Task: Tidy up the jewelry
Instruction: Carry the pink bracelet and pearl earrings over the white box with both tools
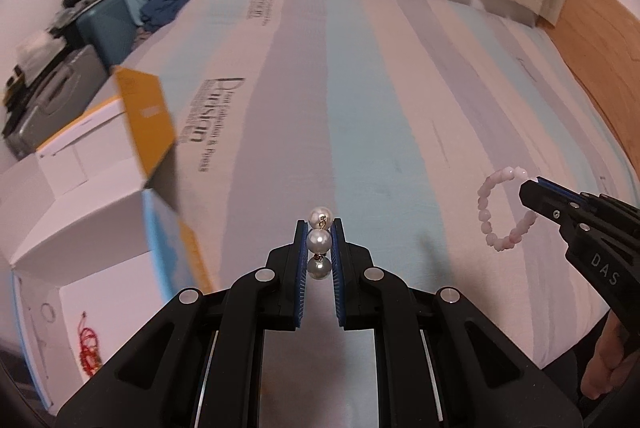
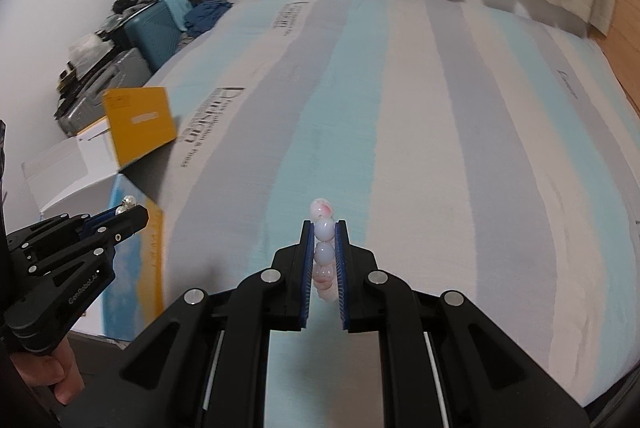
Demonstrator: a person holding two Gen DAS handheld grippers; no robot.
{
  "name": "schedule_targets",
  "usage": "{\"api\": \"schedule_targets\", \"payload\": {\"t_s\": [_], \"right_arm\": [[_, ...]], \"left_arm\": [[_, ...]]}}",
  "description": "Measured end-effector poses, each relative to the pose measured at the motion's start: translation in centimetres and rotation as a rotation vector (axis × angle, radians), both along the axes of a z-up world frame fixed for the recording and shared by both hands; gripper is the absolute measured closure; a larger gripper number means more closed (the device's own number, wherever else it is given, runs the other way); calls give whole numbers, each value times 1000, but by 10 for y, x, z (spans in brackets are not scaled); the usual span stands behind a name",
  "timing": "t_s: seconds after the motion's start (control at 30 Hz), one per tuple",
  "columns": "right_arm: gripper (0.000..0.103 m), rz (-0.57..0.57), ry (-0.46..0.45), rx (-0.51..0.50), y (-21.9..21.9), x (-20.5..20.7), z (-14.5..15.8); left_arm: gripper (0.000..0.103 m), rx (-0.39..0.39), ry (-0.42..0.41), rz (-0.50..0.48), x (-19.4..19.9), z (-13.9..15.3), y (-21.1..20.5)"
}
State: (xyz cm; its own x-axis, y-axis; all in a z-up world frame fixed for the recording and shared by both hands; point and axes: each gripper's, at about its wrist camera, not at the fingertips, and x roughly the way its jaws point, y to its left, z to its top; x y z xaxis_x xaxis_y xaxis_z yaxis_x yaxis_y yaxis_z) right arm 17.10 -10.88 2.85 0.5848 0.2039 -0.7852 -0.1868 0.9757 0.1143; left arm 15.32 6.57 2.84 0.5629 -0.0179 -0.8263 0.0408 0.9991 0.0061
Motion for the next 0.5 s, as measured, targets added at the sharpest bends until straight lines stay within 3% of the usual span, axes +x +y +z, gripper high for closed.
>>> {"api": "schedule_targets", "payload": {"t_s": [0.5], "right_arm": [[93,184,-37,16,129,-15,21]], "left_arm": [[93,11,-33,171,-51,26,118]]}}
